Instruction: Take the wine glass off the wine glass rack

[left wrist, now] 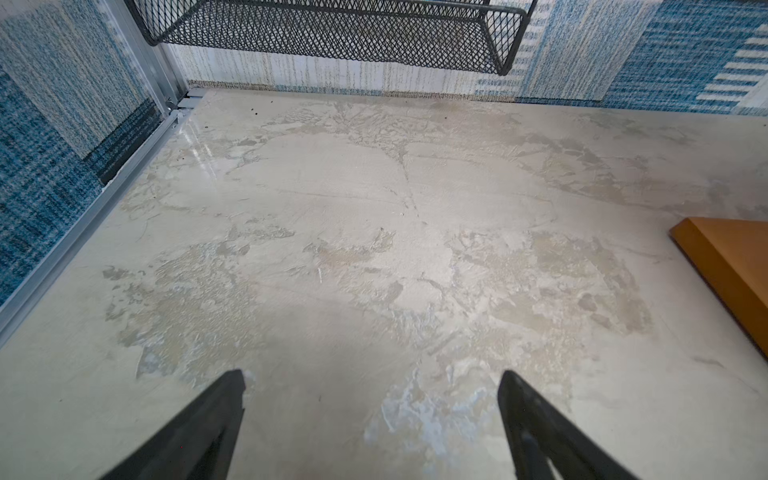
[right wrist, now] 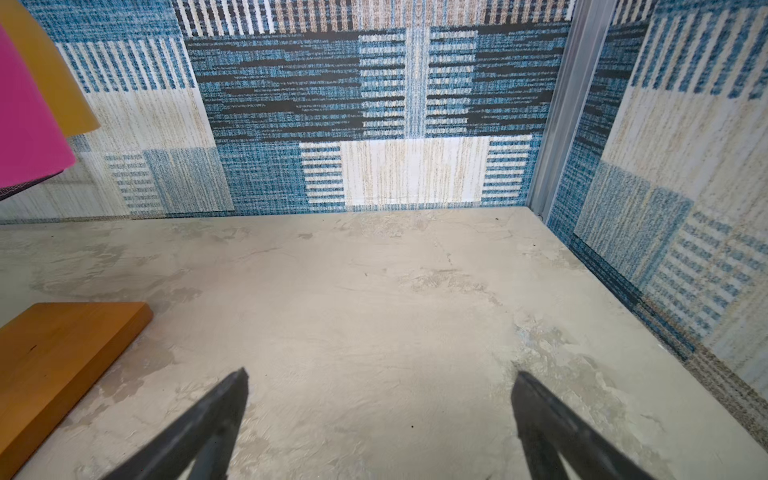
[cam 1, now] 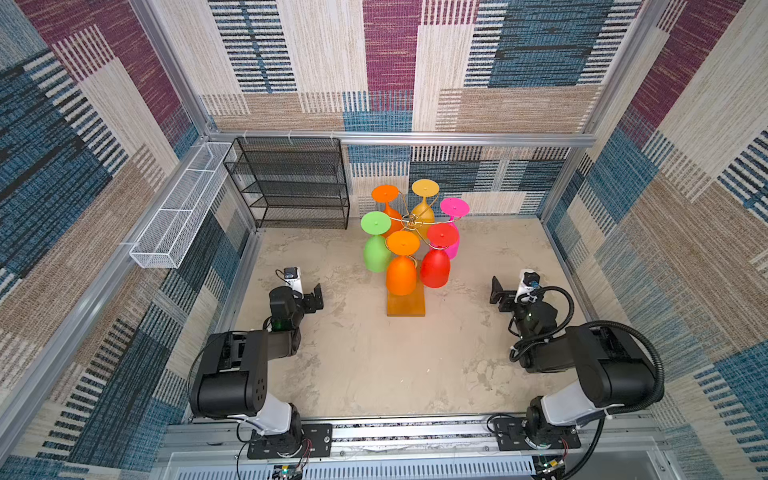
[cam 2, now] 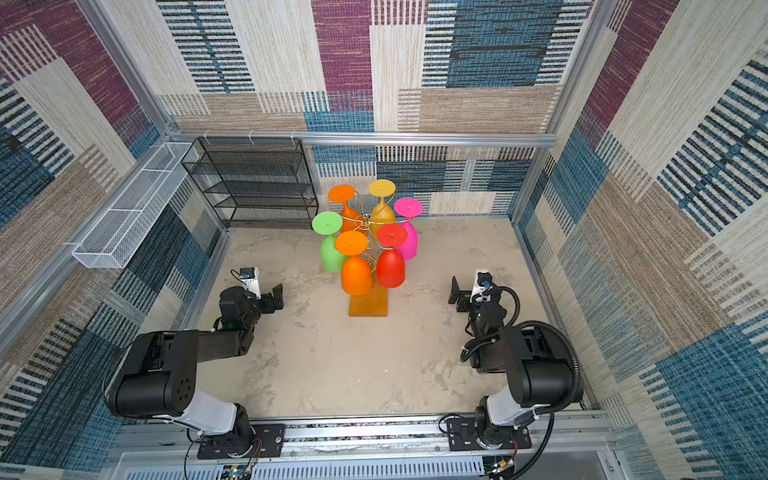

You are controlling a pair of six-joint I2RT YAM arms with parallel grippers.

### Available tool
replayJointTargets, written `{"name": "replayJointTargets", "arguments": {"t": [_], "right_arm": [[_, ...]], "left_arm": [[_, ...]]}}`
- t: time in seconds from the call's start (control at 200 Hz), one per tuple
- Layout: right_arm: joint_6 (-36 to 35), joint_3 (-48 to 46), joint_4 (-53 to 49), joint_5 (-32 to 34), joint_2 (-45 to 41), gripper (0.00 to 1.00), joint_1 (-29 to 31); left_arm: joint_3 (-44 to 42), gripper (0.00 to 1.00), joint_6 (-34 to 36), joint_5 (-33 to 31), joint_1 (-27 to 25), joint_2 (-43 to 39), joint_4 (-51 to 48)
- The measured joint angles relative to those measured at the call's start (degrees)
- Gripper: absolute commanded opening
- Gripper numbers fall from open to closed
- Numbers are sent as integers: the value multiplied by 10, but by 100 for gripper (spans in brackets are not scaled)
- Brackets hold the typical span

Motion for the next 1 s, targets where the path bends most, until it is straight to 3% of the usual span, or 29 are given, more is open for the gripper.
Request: {"name": "replayJointTargets", "arguments": {"t": [1.001], "right_arm": [[0,0,0,-5,0,100,0]], "left_arm": [[0,99,0,0,0,0,0]]}}
